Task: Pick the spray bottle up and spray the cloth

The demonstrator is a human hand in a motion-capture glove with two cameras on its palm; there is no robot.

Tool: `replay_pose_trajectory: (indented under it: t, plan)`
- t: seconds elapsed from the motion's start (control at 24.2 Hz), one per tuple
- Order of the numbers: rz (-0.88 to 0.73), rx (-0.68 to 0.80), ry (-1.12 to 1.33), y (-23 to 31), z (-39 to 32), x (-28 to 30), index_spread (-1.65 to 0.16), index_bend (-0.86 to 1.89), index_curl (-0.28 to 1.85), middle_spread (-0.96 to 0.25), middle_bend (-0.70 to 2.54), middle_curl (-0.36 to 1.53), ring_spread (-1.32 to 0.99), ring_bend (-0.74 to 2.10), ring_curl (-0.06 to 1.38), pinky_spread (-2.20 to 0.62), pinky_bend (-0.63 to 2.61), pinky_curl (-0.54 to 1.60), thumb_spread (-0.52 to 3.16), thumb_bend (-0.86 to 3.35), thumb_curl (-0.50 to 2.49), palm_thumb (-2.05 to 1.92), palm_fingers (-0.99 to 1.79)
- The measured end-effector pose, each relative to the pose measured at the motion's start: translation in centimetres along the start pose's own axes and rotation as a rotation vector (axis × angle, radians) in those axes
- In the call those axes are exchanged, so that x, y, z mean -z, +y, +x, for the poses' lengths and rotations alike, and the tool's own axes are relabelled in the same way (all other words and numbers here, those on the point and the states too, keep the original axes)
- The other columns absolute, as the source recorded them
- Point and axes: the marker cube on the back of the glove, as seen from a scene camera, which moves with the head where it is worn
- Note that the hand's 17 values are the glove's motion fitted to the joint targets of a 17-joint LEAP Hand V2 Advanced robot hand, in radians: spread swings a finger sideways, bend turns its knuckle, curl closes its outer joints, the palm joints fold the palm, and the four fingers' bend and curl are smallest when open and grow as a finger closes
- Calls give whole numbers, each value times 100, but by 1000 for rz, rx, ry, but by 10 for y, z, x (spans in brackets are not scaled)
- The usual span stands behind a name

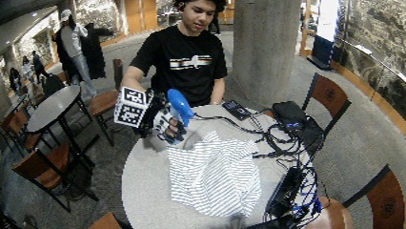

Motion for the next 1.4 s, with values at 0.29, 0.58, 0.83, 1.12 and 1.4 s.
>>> replay_pose_trajectory:
  t: [0.29,0.58,0.83,1.12,1.4]
  plan:
    - [43,315,-121,33,-47,-63,-19,16,47,-4,24,49,-3,29,38,18,48,33,72,-4,66,98,113]
    - [-10,401,-238,52,-66,-140,-19,17,47,-5,24,48,-4,28,38,17,46,33,77,-3,64,94,114]
    - [-38,376,-237,40,-64,-185,-19,17,48,-4,24,48,-4,27,37,16,46,33,82,-3,63,93,114]
    - [-54,334,-218,32,-50,-214,-19,17,48,-4,24,48,-4,26,37,16,45,33,87,-3,61,92,114]
    - [-30,313,-197,31,-43,-223,-19,17,49,-4,24,47,-3,25,37,15,44,32,90,-3,59,90,114]
